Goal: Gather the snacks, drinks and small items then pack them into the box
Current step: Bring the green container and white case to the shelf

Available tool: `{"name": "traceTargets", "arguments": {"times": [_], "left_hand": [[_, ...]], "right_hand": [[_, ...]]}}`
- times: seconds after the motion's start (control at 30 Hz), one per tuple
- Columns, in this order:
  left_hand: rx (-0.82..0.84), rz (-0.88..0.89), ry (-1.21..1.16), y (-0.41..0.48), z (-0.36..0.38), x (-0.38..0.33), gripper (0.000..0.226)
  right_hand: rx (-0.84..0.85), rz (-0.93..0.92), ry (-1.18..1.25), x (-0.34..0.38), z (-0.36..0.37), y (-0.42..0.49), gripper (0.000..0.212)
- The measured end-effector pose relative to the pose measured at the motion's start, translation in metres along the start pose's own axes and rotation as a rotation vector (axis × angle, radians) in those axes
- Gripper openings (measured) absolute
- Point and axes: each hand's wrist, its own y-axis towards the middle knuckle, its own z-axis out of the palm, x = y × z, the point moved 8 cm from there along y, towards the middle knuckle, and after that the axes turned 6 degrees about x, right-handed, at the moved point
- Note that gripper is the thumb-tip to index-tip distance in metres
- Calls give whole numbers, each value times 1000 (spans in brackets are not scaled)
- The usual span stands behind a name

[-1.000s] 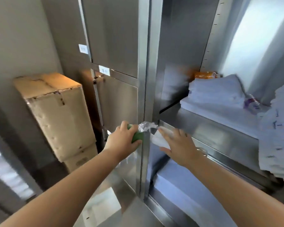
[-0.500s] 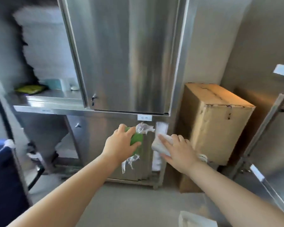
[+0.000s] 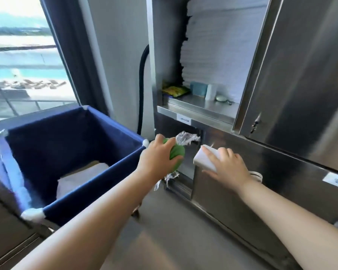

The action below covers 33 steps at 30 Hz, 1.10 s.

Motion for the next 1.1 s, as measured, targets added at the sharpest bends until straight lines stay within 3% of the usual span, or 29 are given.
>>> {"name": "traceTargets", "arguments": {"times": [0.27, 0.37, 0.7, 1.0, 1.1], "left_hand": [[-18, 1, 30, 118, 32, 49, 38], [-21, 11, 35, 186, 48, 58, 40], [54, 65, 30, 404, 111, 71, 41], [156, 28, -104, 510, 184, 65, 47], [182, 15, -149, 524, 198, 64, 46]], "right_hand": [[-141, -113, -30, -11, 31, 136, 78], [-102, -117, -33, -38, 50, 206, 77], [10, 81, 99, -157, 127, 386, 73], [51, 323, 282, -222, 180, 436, 54], [16, 340, 302, -224, 181, 437, 59]]}}
